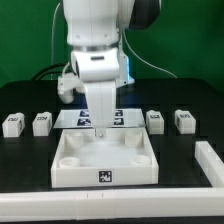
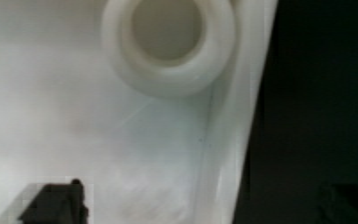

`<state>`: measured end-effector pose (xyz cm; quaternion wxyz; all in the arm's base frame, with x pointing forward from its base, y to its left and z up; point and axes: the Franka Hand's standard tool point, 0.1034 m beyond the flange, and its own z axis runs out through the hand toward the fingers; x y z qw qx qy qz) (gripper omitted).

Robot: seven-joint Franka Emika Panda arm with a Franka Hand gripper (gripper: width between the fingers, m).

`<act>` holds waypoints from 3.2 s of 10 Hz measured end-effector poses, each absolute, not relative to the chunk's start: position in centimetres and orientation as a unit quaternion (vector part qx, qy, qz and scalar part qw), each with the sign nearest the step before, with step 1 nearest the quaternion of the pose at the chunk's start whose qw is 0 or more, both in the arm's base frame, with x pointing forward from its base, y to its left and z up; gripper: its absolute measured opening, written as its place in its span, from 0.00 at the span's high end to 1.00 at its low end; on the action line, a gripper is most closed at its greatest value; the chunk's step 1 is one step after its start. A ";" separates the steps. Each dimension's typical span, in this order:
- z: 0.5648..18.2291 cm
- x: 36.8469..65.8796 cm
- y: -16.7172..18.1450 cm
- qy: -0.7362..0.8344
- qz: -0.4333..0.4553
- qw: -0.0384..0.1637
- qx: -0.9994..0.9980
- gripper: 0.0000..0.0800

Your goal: Assemble one leg

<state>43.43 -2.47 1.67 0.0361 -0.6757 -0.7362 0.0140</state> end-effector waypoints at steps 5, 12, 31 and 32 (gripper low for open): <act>0.7 43.1 -1.7 -0.695 0.020 0.044 -0.717 0.34; 0.8 43.5 -1.7 -0.695 0.014 0.038 -0.718 0.92; 0.5 49.2 6.7 -0.691 -0.010 0.044 -0.722 0.46; 0.6 49.3 6.7 -0.691 -0.011 0.043 -0.722 0.46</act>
Offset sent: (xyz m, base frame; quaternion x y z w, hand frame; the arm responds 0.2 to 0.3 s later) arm 0.0000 0.0000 0.0000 0.0000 0.0000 0.0000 1.0000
